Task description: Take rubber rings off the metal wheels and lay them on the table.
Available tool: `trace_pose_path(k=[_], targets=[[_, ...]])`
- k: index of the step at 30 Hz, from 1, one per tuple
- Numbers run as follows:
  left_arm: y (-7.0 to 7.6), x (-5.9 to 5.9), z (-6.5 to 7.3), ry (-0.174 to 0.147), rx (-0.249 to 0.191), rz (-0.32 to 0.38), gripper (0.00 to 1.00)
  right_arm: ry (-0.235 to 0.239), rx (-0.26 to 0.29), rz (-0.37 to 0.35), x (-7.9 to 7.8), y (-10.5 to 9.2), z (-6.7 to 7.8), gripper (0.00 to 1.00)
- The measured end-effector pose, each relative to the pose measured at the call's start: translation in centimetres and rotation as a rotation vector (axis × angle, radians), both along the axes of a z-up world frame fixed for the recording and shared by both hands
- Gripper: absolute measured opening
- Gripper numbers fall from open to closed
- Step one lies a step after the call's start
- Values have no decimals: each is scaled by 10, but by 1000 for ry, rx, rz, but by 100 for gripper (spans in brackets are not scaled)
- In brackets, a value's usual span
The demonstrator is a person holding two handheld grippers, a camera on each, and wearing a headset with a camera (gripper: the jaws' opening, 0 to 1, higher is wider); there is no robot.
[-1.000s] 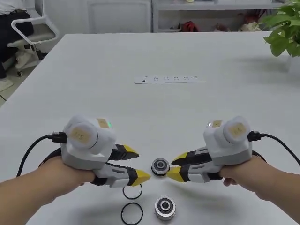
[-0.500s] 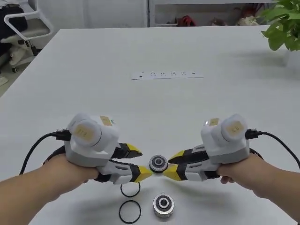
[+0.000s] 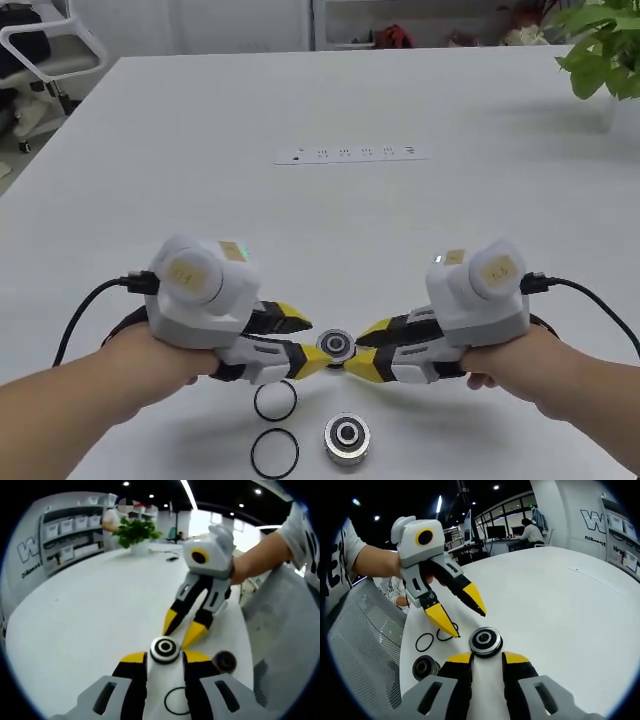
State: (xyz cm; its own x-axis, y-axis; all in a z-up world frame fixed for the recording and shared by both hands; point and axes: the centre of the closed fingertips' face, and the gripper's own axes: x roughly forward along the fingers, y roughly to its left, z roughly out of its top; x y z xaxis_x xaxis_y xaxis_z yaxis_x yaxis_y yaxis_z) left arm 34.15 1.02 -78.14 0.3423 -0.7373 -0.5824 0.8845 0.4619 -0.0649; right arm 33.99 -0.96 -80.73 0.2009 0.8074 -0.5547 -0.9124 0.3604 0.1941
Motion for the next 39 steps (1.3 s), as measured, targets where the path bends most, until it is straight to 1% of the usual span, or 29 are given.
trace_pose_path(k=[5,18,22,23,26,27,29,30,33,36,39], targets=[[-6,1,0,-2,-4,-12,26,3,5,-1,0,0,0,19],[-17,2,-7,-5,12,-33,21,3,6,-3,0,0,0,19],[-18,3,-9,-14,27,-38,19,2,7,-3,0,0,0,19],[-18,3,-11,-12,38,-41,19,2,8,-4,0,0,0,19],[-17,3,-11,-38,48,-46,18,0,15,-1,-1,1,2,19],[-16,4,-11,-32,47,-40,17,0,18,0,-1,1,3,19],[-16,6,-11,-34,47,-26,15,1,19,0,-1,2,2,19],[-15,7,-11,-40,52,-22,14,1,18,0,-1,2,2,19],[-15,6,-10,-42,50,-19,14,-8,16,-3,0,2,2,21],[-15,6,-11,-48,56,-17,13,-7,18,-10,1,4,2,23],[-14,6,-10,-49,53,-11,13,-6,18,-9,0,6,2,23]])
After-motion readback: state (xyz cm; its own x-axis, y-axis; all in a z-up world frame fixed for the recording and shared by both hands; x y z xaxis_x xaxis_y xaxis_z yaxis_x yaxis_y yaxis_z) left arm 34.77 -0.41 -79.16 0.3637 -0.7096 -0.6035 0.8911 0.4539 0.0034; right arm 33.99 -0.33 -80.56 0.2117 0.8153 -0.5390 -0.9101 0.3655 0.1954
